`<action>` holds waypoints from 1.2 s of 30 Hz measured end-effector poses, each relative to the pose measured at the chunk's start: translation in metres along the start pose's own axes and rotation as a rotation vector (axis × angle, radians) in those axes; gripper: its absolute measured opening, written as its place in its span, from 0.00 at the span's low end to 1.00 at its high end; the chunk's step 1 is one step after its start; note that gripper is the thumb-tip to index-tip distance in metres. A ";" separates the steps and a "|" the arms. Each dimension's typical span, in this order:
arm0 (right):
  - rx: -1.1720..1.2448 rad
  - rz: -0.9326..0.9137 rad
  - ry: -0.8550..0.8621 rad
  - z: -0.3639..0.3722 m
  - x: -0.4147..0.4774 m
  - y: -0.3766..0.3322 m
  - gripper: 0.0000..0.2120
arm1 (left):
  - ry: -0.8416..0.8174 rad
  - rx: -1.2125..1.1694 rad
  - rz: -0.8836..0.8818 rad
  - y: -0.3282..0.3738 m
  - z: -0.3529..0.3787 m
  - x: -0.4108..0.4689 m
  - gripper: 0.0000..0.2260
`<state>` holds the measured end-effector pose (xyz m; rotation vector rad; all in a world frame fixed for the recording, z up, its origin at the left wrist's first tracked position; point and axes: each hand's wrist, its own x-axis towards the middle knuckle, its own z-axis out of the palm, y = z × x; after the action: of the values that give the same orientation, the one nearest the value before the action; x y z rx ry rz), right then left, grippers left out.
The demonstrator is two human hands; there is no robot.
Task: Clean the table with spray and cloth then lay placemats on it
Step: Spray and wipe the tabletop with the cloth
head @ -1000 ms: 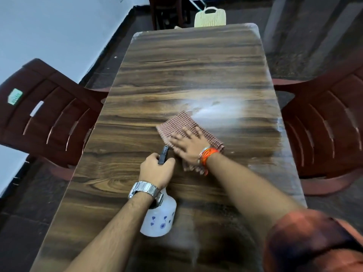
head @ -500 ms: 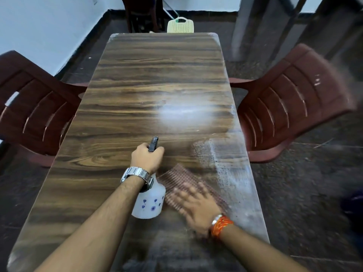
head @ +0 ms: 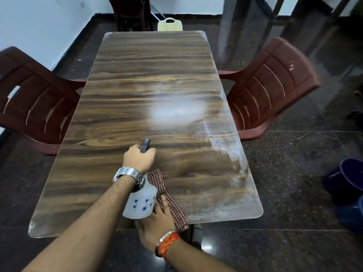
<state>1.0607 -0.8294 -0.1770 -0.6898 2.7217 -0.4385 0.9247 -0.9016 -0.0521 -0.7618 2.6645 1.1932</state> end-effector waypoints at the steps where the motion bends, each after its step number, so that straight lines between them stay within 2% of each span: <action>1: 0.013 -0.006 -0.017 -0.002 0.002 0.000 0.27 | -0.003 0.000 0.003 -0.002 -0.001 -0.003 0.11; 4: -0.031 0.026 0.045 0.000 -0.013 0.033 0.26 | -0.007 -0.007 0.017 -0.007 -0.004 -0.012 0.12; 8: -0.041 0.471 0.171 -0.005 -0.068 0.113 0.29 | -0.024 -0.011 0.012 -0.012 -0.006 -0.031 0.12; 10: 0.028 0.708 0.168 -0.018 -0.093 0.150 0.29 | -0.031 -0.015 0.007 -0.013 -0.008 -0.038 0.12; 13: 0.079 0.864 0.205 -0.023 -0.096 0.144 0.30 | -0.045 -0.022 0.016 -0.013 -0.008 -0.046 0.12; 14: 0.078 0.822 0.219 -0.019 -0.090 0.124 0.29 | -0.045 -0.020 0.021 -0.012 -0.007 -0.049 0.12; 15: 0.070 0.701 0.206 -0.008 -0.081 0.101 0.29 | -0.044 -0.017 0.026 -0.011 -0.006 -0.051 0.12; 17: -0.007 0.389 0.087 0.009 -0.068 0.047 0.28 | -0.034 -0.019 0.038 -0.008 -0.003 -0.054 0.12; 19: -0.001 0.173 -0.024 0.007 -0.058 0.013 0.27 | -0.030 -0.020 0.038 -0.005 -0.001 -0.056 0.11; 23: 0.003 -0.013 -0.043 -0.007 -0.050 0.044 0.25 | -0.029 -0.028 0.031 0.008 0.004 -0.055 0.09; 25: -0.054 -0.005 -0.016 -0.014 -0.053 0.076 0.24 | -0.031 -0.032 0.025 0.016 0.011 -0.056 0.09; 30: -0.007 0.303 0.058 -0.037 -0.070 0.173 0.26 | -0.039 -0.046 -0.013 0.042 0.046 -0.056 0.09; 36: 0.019 0.293 0.067 -0.067 -0.080 0.260 0.24 | -0.067 -0.102 -0.055 0.091 0.111 -0.074 0.09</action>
<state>0.9975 -0.5571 -0.1933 -0.2682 2.8157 -0.4214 0.9343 -0.7406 -0.0442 -0.7895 2.5292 1.3251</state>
